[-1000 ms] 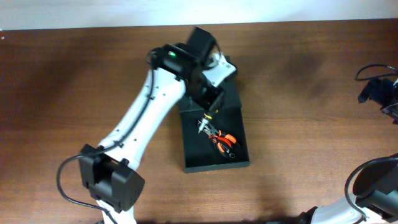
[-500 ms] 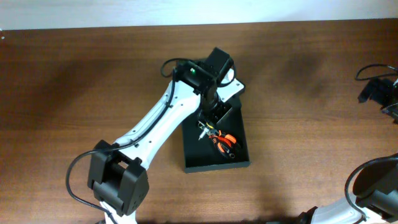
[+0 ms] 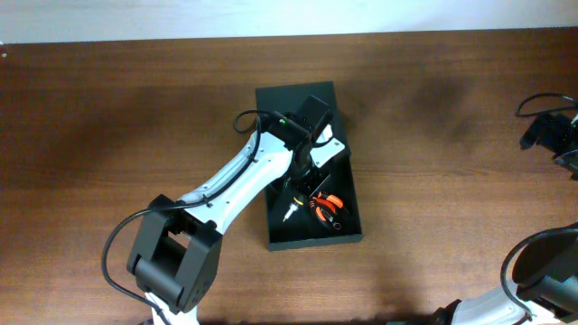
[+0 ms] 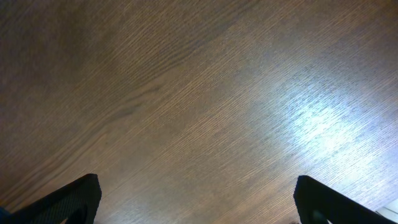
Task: Pack container
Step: 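Lower the screwdriver into the box and open the left gripper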
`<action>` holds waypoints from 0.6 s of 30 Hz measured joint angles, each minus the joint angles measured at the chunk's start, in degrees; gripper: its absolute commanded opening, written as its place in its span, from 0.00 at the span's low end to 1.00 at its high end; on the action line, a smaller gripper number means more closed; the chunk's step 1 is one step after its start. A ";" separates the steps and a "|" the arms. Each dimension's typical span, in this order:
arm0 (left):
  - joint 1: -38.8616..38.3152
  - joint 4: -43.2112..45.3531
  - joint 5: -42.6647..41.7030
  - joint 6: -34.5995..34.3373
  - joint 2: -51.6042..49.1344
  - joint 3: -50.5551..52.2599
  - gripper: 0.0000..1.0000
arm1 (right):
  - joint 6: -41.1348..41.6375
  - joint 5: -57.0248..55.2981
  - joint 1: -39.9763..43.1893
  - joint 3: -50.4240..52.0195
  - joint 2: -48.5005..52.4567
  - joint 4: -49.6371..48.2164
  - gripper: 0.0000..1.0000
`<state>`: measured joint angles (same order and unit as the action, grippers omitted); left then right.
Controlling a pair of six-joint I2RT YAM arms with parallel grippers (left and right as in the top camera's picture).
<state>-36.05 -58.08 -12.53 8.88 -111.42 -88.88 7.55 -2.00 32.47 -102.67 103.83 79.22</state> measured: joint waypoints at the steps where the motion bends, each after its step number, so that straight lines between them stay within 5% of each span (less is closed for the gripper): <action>1: 0.00 0.20 0.00 0.00 0.00 0.04 0.11 | 0.02 0.00 0.00 0.00 0.00 0.00 0.99; 15: 0.00 1.90 0.00 -0.02 -0.50 1.16 0.12 | -0.02 0.00 0.00 0.00 0.00 0.00 0.99; 18: 0.00 2.05 0.02 0.00 -1.18 1.16 0.31 | -0.02 0.00 0.00 0.00 0.00 0.00 0.99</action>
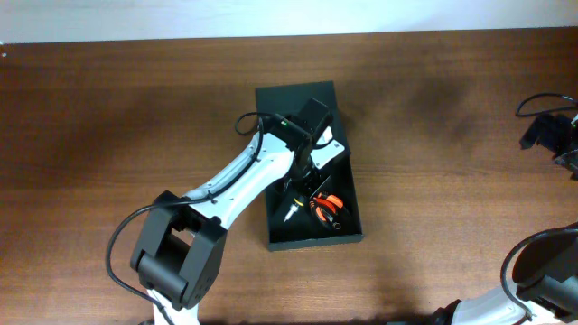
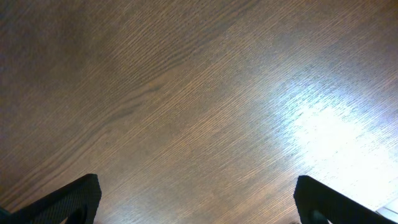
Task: Pack container
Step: 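Lower the screwdriver into the box and open the left gripper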
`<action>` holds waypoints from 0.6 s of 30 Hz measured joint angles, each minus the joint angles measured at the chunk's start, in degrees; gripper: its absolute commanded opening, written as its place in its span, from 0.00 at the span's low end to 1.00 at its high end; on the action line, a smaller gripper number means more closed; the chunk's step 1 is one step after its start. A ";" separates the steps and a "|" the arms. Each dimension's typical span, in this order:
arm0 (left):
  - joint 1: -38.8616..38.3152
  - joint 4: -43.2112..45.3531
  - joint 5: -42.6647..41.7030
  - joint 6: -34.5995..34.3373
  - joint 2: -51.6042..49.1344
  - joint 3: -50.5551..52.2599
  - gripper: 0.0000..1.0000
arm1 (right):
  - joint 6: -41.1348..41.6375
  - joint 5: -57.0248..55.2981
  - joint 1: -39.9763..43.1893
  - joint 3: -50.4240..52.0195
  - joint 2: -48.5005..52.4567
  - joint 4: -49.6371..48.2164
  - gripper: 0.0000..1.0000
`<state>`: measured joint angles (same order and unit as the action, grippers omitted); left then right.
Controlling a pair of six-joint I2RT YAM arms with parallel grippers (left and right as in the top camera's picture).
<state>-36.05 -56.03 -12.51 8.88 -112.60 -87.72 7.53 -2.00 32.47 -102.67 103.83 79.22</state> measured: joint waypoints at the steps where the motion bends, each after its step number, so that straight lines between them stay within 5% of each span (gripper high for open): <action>1: 0.00 0.09 0.00 0.00 -0.20 0.00 0.31 | 0.02 0.00 0.00 0.00 0.00 0.00 0.99; 12: 0.00 1.51 0.00 -0.39 -0.31 0.00 0.39 | 0.02 0.00 0.00 0.00 0.00 0.00 0.99; 18: 0.00 1.49 0.04 -0.59 -0.31 0.00 0.53 | 0.00 0.00 0.00 0.00 0.00 0.00 0.99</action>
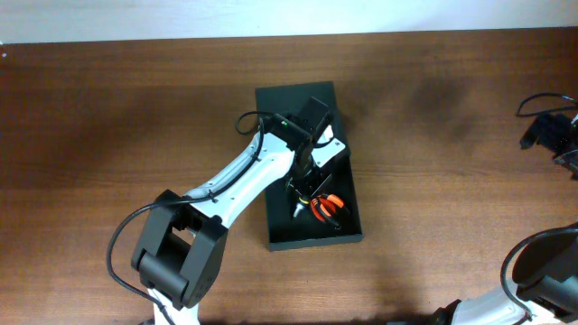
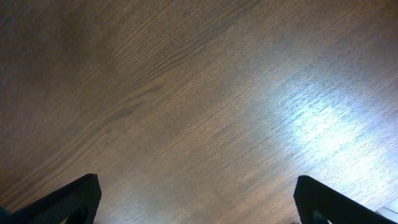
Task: Pack container
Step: 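Lower the screwdriver into the box and open the left gripper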
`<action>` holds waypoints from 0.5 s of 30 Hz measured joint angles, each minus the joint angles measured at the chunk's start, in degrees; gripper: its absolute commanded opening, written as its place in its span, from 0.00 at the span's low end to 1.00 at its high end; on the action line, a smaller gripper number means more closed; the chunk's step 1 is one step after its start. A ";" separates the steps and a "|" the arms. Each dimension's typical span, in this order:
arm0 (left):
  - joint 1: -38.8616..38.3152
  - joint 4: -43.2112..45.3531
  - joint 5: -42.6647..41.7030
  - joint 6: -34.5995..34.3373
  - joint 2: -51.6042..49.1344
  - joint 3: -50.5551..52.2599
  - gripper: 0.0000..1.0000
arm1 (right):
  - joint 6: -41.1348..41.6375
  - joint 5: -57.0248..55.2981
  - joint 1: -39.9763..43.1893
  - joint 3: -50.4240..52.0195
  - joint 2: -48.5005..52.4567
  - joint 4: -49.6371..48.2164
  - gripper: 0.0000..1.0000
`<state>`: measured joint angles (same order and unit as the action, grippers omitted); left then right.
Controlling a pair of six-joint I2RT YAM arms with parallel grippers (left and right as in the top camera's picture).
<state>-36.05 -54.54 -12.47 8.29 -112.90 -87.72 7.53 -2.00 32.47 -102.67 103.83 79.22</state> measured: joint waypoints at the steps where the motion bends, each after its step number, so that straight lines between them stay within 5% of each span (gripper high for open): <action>1: 0.00 0.00 0.02 -0.09 0.00 0.00 0.57 | 0.02 0.00 0.00 0.00 0.00 -0.02 0.99; 8: 0.13 -2.25 0.31 -0.42 -0.26 -5.84 0.78 | -0.04 0.00 0.00 0.00 0.00 0.00 0.99; 11: 0.76 -4.48 0.39 -0.33 -0.26 -13.05 0.99 | 0.00 0.00 0.00 0.00 0.00 0.00 0.99; 15: 3.04 -9.70 1.97 -0.46 -0.35 -25.66 0.99 | 0.02 -0.02 0.00 0.00 0.00 0.00 0.99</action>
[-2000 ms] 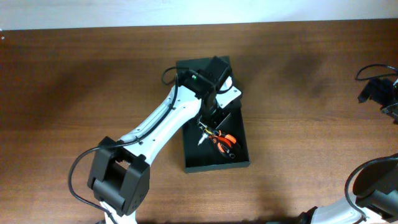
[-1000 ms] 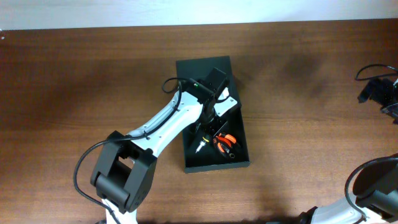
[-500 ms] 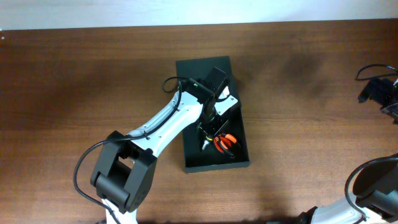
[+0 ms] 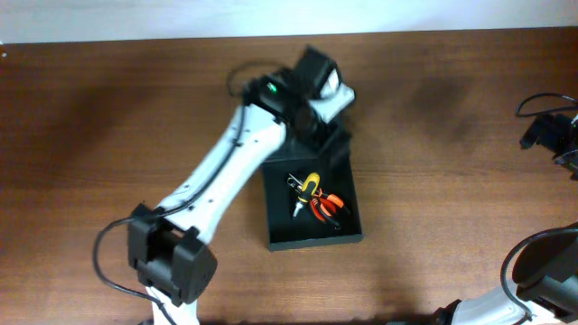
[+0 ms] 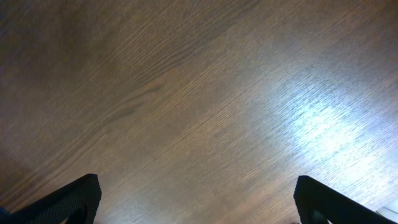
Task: Pack container
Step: 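Lower the screwdriver into the box and open the left gripper, then move the left gripper back over the orange socket-bit strip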
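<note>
The black container (image 4: 353,236) lies open mid-table in the overhead view. Inside it are a yellow-handled tool (image 4: 308,186) and orange-handled pliers (image 4: 328,207), side by side. My left gripper (image 4: 321,135) hangs over the container's far end, under its white wrist. Its dark fingers hold nothing and are clear of the tools. At the table's far right edge is my right gripper (image 5: 196,202). It is open, and its fingertips (image 5: 78,196) stand wide apart above bare wood.
The brown wooden table (image 4: 452,181) runs all round the container. A pale wall strip (image 4: 135,18) borders the far edge. Black cables and the right arm's base (image 4: 542,271) sit at the right and lower right.
My left gripper was low in the middle of the container, over the tools. Now it is over the container's far end, and the yellow-handled tool lies uncovered beside the pliers. My right arm is unmoved.
For the three earlier moments my left gripper stayed down inside the container beside the orange pliers, a tool tip showing below it. Now the gripper is away from the tools, and the yellow-handled tool rests in the container. My right gripper stayed open over bare wood throughout.
</note>
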`<action>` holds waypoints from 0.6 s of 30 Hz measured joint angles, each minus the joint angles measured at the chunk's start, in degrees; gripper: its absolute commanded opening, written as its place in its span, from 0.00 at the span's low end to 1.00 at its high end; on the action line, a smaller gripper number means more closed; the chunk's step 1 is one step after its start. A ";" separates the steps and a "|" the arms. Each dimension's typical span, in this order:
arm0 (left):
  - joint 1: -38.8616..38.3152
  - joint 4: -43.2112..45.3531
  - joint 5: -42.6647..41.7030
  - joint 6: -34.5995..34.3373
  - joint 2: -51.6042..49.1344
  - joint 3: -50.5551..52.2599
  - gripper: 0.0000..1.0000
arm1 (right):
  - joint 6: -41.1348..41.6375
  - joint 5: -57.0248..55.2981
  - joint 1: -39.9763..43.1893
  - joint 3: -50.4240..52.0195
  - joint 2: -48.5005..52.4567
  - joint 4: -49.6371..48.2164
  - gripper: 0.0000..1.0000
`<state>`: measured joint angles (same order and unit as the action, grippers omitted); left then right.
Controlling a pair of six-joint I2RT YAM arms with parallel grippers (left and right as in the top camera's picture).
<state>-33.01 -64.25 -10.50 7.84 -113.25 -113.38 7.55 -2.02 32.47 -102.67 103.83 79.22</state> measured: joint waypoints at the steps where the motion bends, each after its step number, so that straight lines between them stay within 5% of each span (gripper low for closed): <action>1: 0.94 -1.22 0.79 0.02 0.00 -3.21 0.99 | 0.00 0.00 0.00 0.00 0.00 0.00 0.99; 9: 9.64 -14.60 6.51 -1.33 0.04 -17.75 0.99 | -0.02 0.02 0.00 0.00 0.00 0.00 0.99; 18: 20.02 -28.33 8.37 -4.48 0.04 -19.58 0.99 | 0.00 0.02 0.00 0.00 0.00 -0.02 0.99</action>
<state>-12.99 -92.58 -2.13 3.36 -113.21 -132.97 7.55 -2.00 32.47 -102.67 103.83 79.20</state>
